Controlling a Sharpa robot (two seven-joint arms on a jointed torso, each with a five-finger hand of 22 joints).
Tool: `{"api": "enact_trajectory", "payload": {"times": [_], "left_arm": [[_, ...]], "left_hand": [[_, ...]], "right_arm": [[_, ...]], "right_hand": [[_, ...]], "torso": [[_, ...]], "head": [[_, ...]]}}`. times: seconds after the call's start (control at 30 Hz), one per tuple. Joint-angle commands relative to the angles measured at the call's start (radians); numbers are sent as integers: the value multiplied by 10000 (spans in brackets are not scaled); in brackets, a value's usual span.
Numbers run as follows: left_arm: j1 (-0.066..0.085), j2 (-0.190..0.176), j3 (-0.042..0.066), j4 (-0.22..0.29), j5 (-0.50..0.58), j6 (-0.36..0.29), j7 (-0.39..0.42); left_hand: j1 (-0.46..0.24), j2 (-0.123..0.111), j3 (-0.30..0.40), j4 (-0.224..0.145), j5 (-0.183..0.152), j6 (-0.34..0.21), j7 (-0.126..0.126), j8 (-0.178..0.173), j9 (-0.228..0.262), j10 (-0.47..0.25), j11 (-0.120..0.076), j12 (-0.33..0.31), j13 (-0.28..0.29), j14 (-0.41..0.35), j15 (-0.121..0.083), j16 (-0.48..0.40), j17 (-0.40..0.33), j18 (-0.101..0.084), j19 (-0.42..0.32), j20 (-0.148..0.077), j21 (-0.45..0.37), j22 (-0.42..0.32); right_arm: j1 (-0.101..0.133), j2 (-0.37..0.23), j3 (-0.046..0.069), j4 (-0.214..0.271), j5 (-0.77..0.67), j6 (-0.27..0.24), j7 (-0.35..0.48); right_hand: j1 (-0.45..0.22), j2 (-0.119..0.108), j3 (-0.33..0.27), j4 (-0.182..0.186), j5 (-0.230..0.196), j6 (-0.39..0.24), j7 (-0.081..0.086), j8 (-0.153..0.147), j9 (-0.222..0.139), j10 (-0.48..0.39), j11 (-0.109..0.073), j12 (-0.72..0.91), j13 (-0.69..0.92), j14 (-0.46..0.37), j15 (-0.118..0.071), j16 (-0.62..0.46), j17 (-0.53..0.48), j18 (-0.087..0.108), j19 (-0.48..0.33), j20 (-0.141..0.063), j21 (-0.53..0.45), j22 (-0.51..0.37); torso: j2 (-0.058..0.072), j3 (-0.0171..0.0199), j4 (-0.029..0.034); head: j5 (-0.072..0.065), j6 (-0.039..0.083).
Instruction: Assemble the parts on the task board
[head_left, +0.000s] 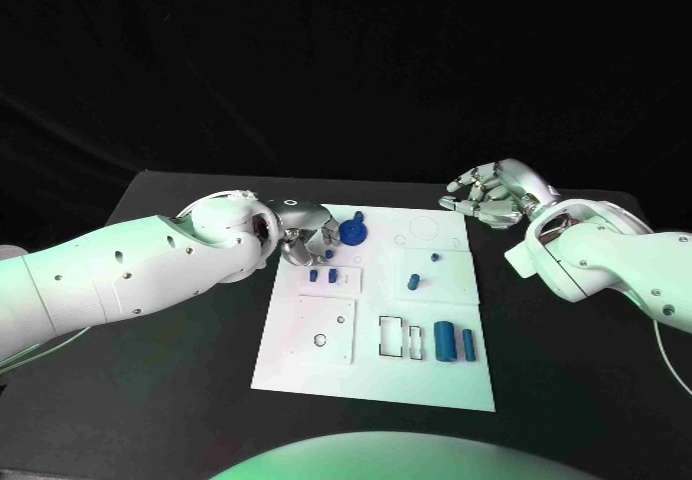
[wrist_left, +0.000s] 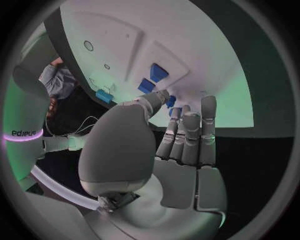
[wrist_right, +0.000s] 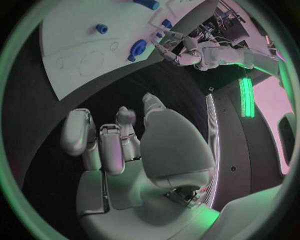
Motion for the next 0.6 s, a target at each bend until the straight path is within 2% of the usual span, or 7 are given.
{"api": "enact_trajectory", "payload": {"times": [0.03,0.1,0.13,0.2,0.3,0.4,0.6], "left_arm": [[0,-144,52,149,555,-609,264],[1,-284,111,232,1299,-914,461],[2,-369,147,276,1892,-1097,586],[5,-556,226,363,3375,-1450,878],[11,-904,329,526,6050,-1885,1460],[14,-1181,371,691,7884,-2015,1904],[13,-1659,403,993,11099,-1839,2747]], "left_hand": [[114,61,-211,90,64,15,32,-54,-17,-112,4,74,-11,-308,21,-180,-473,152,-145,21,-170,-153],[117,87,-376,227,63,115,73,-41,-22,-153,5,141,-15,-397,25,-241,-664,154,-154,27,-233,-198],[152,108,-527,339,67,171,90,-45,-33,-213,11,179,-30,-621,27,-389,-1092,154,-181,32,-313,-251],[540,232,-1012,708,90,327,174,-96,-100,-530,50,314,-127,-1279,74,-1109,-1868,162,-360,57,-842,-583],[939,249,-1172,1078,96,431,388,-195,-198,-586,34,626,-188,-1856,47,-2373,-2578,143,-524,54,-1464,-977],[1082,257,-1226,1221,93,545,567,-213,-237,-640,39,747,-228,-2091,71,-3089,-2927,140,-668,66,-1993,-1302],[1154,315,-1308,1315,100,610,789,-258,-286,-600,115,900,-233,-2172,139,-3578,-3143,135,-674,111,-2429,-1588]], "right_arm": [[-24,-15,0,18,-323,903,45],[-38,-32,0,32,-723,1266,38],[-46,-43,0,41,-998,1475,18],[-65,-61,0,62,-1638,1903,-72],[-133,-79,0,112,-3042,2574,-331],[-226,-91,0,165,-4189,3017,-589],[-438,-133,0,314,-5867,3482,-1008]], "right_hand": [[648,-303,530,62,66,41,77,73,-38,-577,10,-1762,-1532,-104,-61,-438,-598,188,-219,-4,-547,-249],[937,-695,1377,98,52,102,204,89,-99,-466,202,-3914,-3396,-129,77,-632,-861,201,-203,96,-743,-336],[1031,-804,1528,33,-312,173,208,119,-99,-589,202,-4327,-3713,-99,88,-611,-829,193,-162,108,-707,-310],[1153,-1192,2170,23,-563,344,252,125,-160,-180,284,-5508,-4799,-6,147,-552,-737,178,-32,143,-623,-229],[1307,-1533,2633,-104,-709,466,178,22,-241,-94,274,-6239,-5462,100,152,-406,-523,120,123,157,-399,-63],[1329,-1649,2730,-143,-809,560,138,4,-255,-53,265,-6383,-5631,132,141,-359,-456,98,184,153,-293,11],[1288,-1768,2776,-151,-947,708,95,0,-264,58,241,-6497,-5809,220,135,-230,-257,44,330,125,-20,183]], "torso": [[4,-5,-17],[-5,-6,-21],[-10,-4,-13],[-19,3,-5],[-15,11,-11],[-1,0,-9],[28,-14,10]], "head": [[-105,90],[-175,128],[-216,138],[-310,163],[-426,213],[-505,266],[-601,308]]}}
